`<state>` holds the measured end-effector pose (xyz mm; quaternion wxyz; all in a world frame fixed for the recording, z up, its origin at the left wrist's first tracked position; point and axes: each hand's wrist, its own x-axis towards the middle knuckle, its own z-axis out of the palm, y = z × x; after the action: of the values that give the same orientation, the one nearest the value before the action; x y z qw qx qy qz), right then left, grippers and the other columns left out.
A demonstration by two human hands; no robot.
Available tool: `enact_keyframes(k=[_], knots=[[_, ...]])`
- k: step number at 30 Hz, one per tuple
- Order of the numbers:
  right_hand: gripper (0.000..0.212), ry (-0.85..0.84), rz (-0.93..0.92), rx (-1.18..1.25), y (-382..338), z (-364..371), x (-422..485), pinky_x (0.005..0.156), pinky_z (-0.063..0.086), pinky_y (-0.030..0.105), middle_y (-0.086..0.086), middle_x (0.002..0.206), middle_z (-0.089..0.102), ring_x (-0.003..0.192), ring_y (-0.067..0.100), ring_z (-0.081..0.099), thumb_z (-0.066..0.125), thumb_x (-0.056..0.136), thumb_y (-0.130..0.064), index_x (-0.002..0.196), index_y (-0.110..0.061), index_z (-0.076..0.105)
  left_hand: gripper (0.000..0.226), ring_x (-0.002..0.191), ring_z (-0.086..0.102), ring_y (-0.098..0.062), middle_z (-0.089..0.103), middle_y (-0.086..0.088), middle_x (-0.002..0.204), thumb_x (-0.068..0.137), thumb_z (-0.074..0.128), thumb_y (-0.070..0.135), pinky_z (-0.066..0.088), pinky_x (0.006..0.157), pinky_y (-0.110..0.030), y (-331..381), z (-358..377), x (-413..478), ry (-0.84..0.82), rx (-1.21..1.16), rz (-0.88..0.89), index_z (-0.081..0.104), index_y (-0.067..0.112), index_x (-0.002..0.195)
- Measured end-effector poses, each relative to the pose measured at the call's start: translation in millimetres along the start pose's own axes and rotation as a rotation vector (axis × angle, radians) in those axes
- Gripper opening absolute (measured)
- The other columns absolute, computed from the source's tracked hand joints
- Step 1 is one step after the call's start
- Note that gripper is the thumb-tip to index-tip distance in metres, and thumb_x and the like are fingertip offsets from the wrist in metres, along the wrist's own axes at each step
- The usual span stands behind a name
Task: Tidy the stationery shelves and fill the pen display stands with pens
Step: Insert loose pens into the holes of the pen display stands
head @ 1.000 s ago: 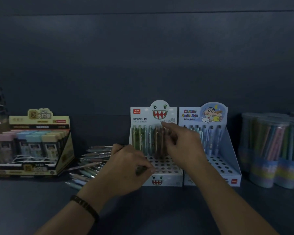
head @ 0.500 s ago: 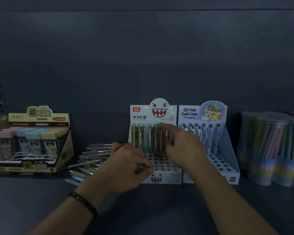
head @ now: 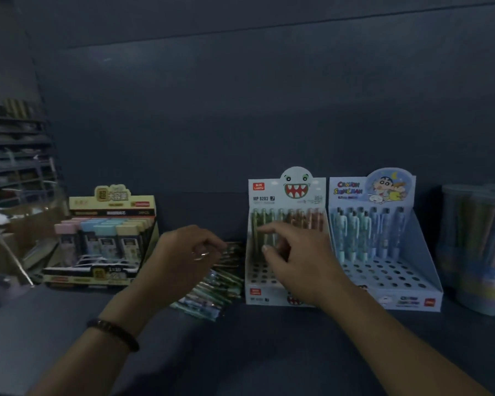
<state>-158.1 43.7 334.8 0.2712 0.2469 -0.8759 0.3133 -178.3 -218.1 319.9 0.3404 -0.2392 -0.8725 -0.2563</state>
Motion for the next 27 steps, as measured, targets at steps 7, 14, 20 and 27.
enact_keyframes(k=[7, 14, 20, 27], knots=[[0.023, -0.051, 0.011, 0.054, 0.6, 5.9, -1.4, 0.064, 0.054, 0.032, -0.010, 0.064, 0.062, 0.063, 0.006, 0.061, 0.065, 0.100, -0.027, 0.120, -0.037, 0.072, 0.030, 0.080, 0.062, -0.001, 0.064, 0.020, 0.090, 0.088, 0.082, 0.018, 0.049, 0.067, -0.020, -36.8, -27.8, -37.0, -0.172, 0.154, -0.123, 0.073, 0.044, 0.098], [0.018, -0.073, 0.000, 0.075, 1.6, 5.1, -3.6, 0.060, 0.041, 0.018, -0.036, 0.067, 0.059, 0.064, -0.005, 0.060, 0.066, 0.101, -0.024, 0.112, -0.033, 0.077, 0.019, 0.089, 0.062, -0.006, 0.060, 0.019, 0.102, 0.096, 0.072, 0.024, 0.056, 0.075, -0.035, -34.9, -13.3, -38.1, -0.156, 0.214, -0.141, 0.073, 0.040, 0.107], [0.018, -0.086, -0.011, 0.082, 2.5, 5.0, -2.9, 0.061, 0.037, 0.007, -0.046, 0.066, 0.056, 0.070, -0.012, 0.061, 0.067, 0.100, -0.022, 0.109, -0.031, 0.079, 0.018, 0.089, 0.059, -0.007, 0.063, 0.020, 0.097, 0.092, 0.076, 0.028, 0.055, 0.077, -0.039, -36.1, -5.6, -31.8, -0.133, 0.246, -0.081, 0.062, 0.038, 0.093], [0.019, -0.074, 0.014, 0.137, 0.7, 2.6, -2.3, 0.063, 0.040, 0.011, -0.038, 0.065, 0.059, 0.067, -0.008, 0.060, 0.067, 0.100, -0.020, 0.105, -0.034, 0.078, 0.006, 0.090, 0.057, -0.002, 0.057, 0.026, 0.100, 0.101, 0.067, 0.033, 0.049, 0.077, -0.020, -29.4, -7.7, -27.5, -0.121, 0.188, -0.014, 0.069, 0.038, 0.105]])
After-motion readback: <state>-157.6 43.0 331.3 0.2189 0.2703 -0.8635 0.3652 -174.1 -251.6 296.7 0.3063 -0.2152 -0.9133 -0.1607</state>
